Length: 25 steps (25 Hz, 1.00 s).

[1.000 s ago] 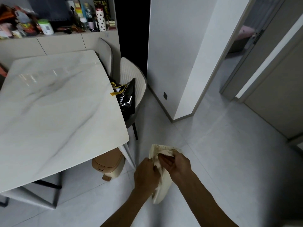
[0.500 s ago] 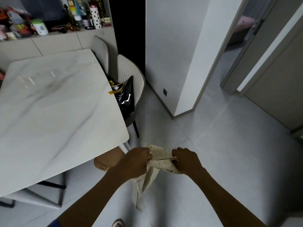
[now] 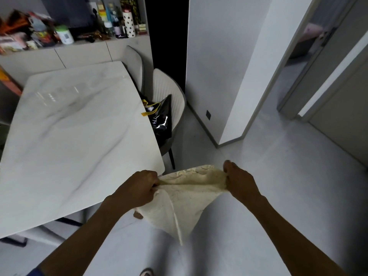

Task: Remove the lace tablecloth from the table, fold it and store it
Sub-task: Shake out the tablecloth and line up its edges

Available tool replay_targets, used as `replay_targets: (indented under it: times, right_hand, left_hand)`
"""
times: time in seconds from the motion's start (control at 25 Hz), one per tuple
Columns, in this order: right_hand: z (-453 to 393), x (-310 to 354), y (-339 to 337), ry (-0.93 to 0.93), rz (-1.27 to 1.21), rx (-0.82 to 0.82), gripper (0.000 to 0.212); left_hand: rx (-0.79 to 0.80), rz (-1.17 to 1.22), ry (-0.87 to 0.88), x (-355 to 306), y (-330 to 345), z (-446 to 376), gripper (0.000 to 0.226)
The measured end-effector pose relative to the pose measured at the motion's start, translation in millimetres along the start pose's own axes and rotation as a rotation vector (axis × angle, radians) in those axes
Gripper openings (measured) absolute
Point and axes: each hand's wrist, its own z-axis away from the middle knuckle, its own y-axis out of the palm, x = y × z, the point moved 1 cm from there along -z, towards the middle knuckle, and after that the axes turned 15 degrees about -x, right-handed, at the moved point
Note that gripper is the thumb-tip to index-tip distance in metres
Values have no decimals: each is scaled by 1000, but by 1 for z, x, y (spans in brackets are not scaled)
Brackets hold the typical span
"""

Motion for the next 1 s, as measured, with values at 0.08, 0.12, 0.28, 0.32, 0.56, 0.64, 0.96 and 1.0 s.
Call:
replay_targets:
  times: [0.08,0.12,0.28,0.32,0.56,0.64,0.96,1.0]
  right_hand:
    - [-6,-8,-7,-67,-137,-25,17]
    - [-9,-11,-10,-112,-178,-62,17]
    - [-16,-28,-17,-273,-122,34,18]
    - [-18,-33,-22,-239,-139,108,23]
    - [0,-19,-10,-269,-74,206,38]
    - [1,-9,1,-259,-139,103,28]
    - [-63,6,-62,-390,-160,-39,19]
    - [-66,10,-67,-391,-133,-45,19]
  left_hand:
    - [-24,35,6,4,-9,-4,18]
    - [-35,58,12,6,-14,-6,19]
    - [-63,92,14,10,-35,-17,19]
    - [-59,81,12,14,-39,-20,19]
    - [-62,81,-7,17,-66,-33,11]
    - [-75,90,-14,19,-79,-35,9]
    - [-99,131,-51,62,-100,-15,8]
    - [-133,199,-89,66,-97,-13,8]
